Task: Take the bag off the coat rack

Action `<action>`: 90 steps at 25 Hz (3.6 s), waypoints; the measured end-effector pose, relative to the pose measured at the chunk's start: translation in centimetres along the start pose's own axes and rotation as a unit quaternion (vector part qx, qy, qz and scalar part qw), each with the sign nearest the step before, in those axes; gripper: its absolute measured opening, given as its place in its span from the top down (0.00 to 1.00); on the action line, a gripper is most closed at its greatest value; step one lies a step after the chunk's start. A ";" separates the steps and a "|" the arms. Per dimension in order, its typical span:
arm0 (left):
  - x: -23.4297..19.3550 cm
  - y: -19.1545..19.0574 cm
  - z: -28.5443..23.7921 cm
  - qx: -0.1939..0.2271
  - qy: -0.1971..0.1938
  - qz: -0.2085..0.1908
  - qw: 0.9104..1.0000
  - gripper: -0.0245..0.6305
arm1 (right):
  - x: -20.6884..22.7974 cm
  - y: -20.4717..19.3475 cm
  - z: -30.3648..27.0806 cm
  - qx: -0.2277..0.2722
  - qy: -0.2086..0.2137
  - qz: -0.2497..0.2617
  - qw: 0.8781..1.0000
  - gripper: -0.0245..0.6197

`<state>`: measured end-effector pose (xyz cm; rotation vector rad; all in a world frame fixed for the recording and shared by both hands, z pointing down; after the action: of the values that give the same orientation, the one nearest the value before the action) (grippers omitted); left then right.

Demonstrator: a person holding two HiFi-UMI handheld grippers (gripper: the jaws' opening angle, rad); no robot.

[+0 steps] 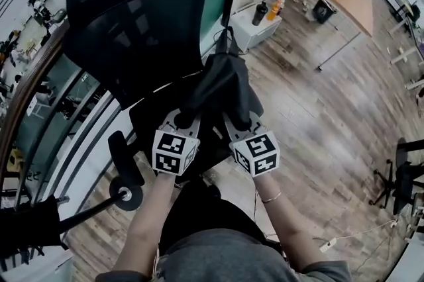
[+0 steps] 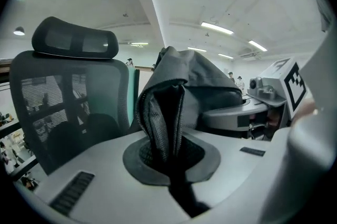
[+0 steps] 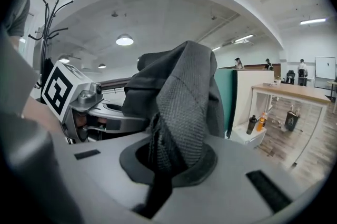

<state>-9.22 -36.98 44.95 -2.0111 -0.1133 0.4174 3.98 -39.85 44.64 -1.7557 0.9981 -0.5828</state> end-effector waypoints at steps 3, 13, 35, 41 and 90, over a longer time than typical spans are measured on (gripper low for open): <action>-1.0 0.5 -2.5 -0.016 -0.012 -0.011 1.000 0.92 | 1.3 -0.6 -1.4 -0.008 -0.016 -0.020 1.000 0.95; -3.9 -1.6 -8.2 -0.083 -0.042 -0.021 0.996 0.92 | 3.3 -4.4 -5.3 -0.066 -0.045 -0.095 0.992 0.94; -8.9 -5.6 -14.5 -0.167 -0.025 0.026 0.985 0.88 | 5.8 -9.3 -11.4 -0.089 -0.040 -0.178 0.979 0.92; -9.9 -5.7 -14.5 -0.165 0.000 0.050 0.985 0.76 | 5.3 -9.1 -12.1 -0.088 -0.026 -0.190 0.977 0.76; -1.5 -4.0 4.2 0.009 0.091 0.079 0.993 0.91 | -0.8 -4.9 3.4 0.021 -0.038 -0.139 0.989 0.95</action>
<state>-11.66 -31.97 47.12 -2.0378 0.1631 0.3303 7.87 -36.60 47.86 -1.8789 0.6883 -0.7005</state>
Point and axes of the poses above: the fingertips, and each gripper's own axes: z backward along the fingers, x to its right, y out of its top, the point moved 6 cm from there along z, backward along the fingers, and after that the axes turned 9 degrees about z, right-handed, at the moved point
